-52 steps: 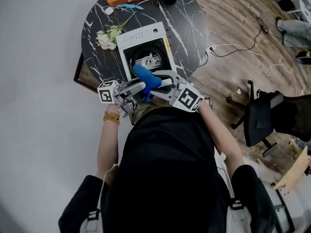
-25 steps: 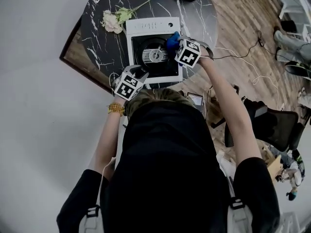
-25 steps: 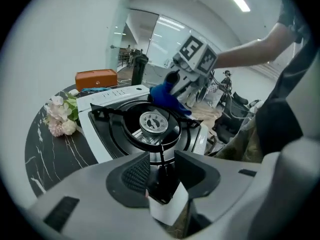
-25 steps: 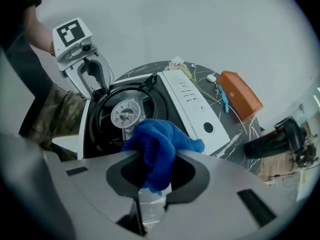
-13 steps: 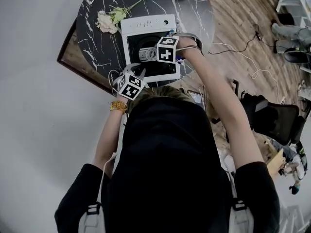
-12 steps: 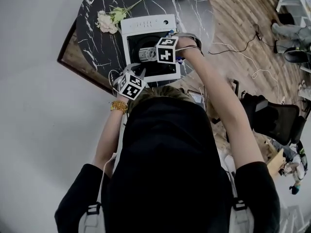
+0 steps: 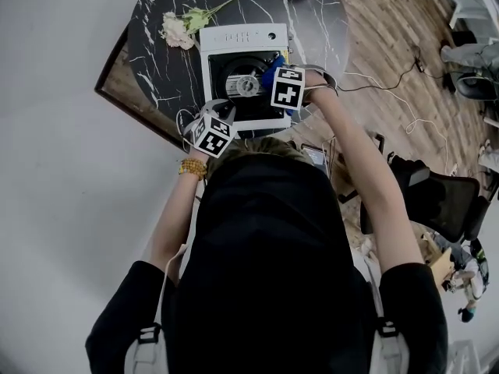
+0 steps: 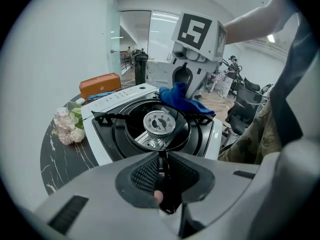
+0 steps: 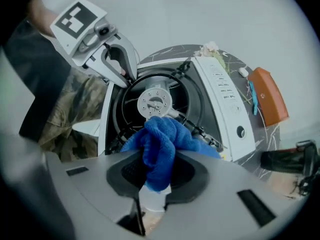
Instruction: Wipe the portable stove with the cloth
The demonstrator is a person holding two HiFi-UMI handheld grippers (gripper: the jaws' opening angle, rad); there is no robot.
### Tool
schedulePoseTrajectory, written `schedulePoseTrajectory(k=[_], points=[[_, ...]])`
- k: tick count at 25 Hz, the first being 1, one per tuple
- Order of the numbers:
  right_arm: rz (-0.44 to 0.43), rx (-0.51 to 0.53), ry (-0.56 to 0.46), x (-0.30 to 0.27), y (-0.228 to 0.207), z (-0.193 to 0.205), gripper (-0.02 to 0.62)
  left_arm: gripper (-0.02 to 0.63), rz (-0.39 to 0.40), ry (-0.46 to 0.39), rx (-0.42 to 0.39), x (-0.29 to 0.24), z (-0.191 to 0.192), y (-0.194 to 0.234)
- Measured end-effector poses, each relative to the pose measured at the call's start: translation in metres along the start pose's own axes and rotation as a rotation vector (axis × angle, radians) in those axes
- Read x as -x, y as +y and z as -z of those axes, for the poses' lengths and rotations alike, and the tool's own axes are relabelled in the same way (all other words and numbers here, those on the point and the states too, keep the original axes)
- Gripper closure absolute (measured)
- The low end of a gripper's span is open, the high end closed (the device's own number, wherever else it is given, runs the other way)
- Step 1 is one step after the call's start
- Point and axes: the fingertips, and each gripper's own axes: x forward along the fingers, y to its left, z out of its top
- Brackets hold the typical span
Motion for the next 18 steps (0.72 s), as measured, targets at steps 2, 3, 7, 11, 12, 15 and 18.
schedulePoseTrajectory(k=[2,3,7,11,12,15,18], points=[[0.002,-0.028,-0.052,0.001,0.006,0.0,0.529,0.554,0.007,0.007,0.004,0.0,0.001,0.0],[0.001,-0.031,-0.063,0.001,0.009,0.001,0.531,0.554,0.011,0.011,0.004,0.0,0.001,0.0],[-0.055,-0.021,-0.053,-0.002,0.028,-0.001,0.529,0.554,0.016,0.013,0.004,-0.001,0.002,0.0],[-0.098,-0.024,-0.061,-0.005,0.048,-0.006,0.531,0.554,0.015,0.022,0.009,-0.001,0.002,0.001],[-0.097,-0.04,-0.076,-0.004,0.048,-0.006,0.531,0.554,0.017,0.024,0.01,-0.001,0.002,0.0],[-0.111,-0.128,-0.143,-0.002,0.047,-0.005,0.531,0.554,0.016,0.024,0.01,0.0,0.002,0.001],[-0.161,-0.291,-0.258,0.0,0.046,-0.001,0.531,0.554,0.016,0.018,0.01,-0.001,0.001,0.001]])
